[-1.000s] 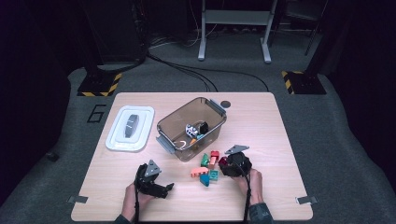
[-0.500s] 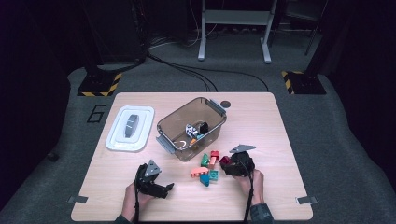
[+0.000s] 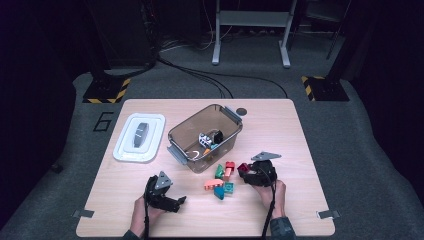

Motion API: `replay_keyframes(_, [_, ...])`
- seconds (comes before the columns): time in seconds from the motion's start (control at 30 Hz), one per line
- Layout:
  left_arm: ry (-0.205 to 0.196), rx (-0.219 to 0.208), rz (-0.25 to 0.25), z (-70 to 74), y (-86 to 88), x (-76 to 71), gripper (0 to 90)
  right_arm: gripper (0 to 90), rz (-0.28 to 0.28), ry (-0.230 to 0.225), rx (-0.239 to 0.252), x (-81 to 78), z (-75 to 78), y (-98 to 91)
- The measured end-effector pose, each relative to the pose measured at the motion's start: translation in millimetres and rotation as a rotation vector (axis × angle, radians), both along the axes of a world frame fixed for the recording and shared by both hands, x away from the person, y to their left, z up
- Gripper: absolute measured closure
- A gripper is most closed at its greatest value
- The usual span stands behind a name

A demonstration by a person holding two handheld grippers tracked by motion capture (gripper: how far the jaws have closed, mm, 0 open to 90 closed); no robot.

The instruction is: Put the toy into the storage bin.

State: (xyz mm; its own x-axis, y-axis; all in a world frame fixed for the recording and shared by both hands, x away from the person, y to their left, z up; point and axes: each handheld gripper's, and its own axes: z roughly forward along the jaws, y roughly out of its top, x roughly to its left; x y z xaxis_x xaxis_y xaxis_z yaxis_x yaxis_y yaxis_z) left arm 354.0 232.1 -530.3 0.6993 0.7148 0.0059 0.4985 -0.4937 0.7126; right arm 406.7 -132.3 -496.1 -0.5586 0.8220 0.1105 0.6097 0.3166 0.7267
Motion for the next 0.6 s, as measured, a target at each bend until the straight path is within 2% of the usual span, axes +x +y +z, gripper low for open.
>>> replay_keyframes(0.3, [0.000, 0.000, 0.000, 0.0, 0.0, 0.0, 1.8, 47.1, 0.001, -0.023, 0.015, 3.2, 16.9, -2.0])
replay_keyframes(0.6, [0.000, 0.000, 0.000, 0.0, 0.0, 0.0, 1.9, 47.1, 0.008, -0.052, 0.003, 10.8, 38.6, 1.1])
